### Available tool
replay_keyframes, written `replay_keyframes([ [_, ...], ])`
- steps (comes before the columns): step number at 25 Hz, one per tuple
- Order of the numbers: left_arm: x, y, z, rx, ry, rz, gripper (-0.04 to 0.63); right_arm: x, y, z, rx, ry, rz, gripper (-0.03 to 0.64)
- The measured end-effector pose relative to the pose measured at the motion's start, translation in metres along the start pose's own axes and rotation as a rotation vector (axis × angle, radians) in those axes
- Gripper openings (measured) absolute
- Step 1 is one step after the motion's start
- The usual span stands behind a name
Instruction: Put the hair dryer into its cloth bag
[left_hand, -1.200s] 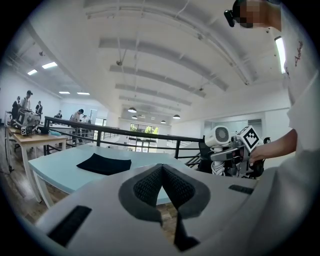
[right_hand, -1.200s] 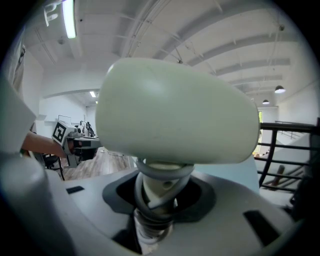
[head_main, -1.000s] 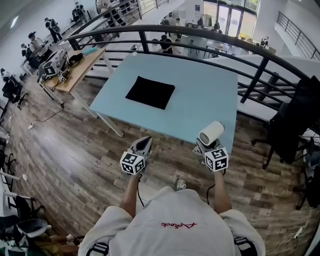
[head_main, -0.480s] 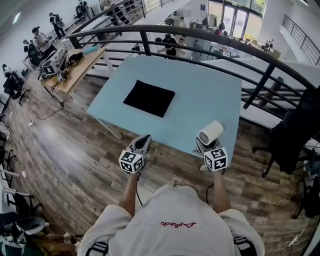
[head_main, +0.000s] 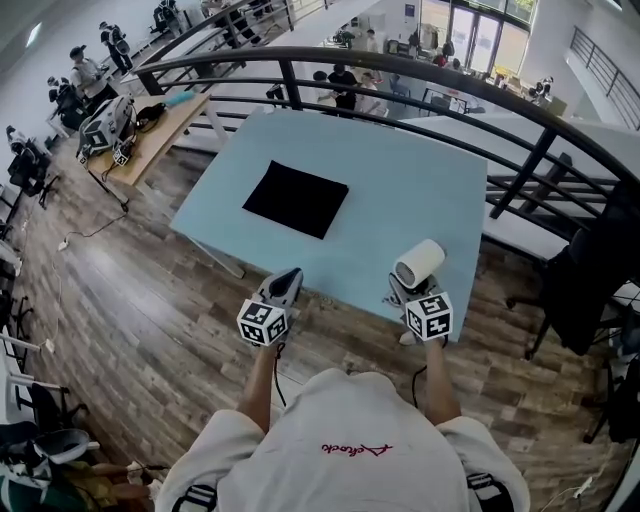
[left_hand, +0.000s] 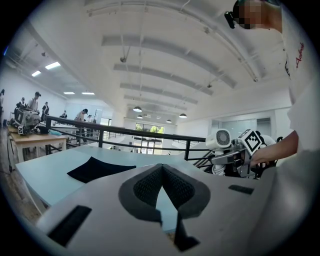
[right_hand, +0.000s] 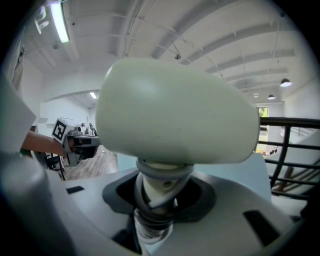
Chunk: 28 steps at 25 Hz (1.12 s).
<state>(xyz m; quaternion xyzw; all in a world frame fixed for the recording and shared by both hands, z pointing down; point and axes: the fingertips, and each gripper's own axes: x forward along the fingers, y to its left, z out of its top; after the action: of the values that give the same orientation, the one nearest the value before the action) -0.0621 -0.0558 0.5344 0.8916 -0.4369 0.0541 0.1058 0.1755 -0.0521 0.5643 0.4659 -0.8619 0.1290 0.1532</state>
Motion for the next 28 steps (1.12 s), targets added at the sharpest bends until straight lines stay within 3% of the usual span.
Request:
replay_keyframes([
  [16, -0.017, 0.012, -0.029, -0.054, 0.042, 0.043, 0.008, 0.023, 0.027, -0.024, 0.003, 0.068, 0.075, 0.164],
  [28, 0.010, 0.056, -0.033, -0.077, 0.042, 0.041, 0.008, 0.072, 0.018, -0.003, -0.011, 0.073, 0.077, 0.164],
])
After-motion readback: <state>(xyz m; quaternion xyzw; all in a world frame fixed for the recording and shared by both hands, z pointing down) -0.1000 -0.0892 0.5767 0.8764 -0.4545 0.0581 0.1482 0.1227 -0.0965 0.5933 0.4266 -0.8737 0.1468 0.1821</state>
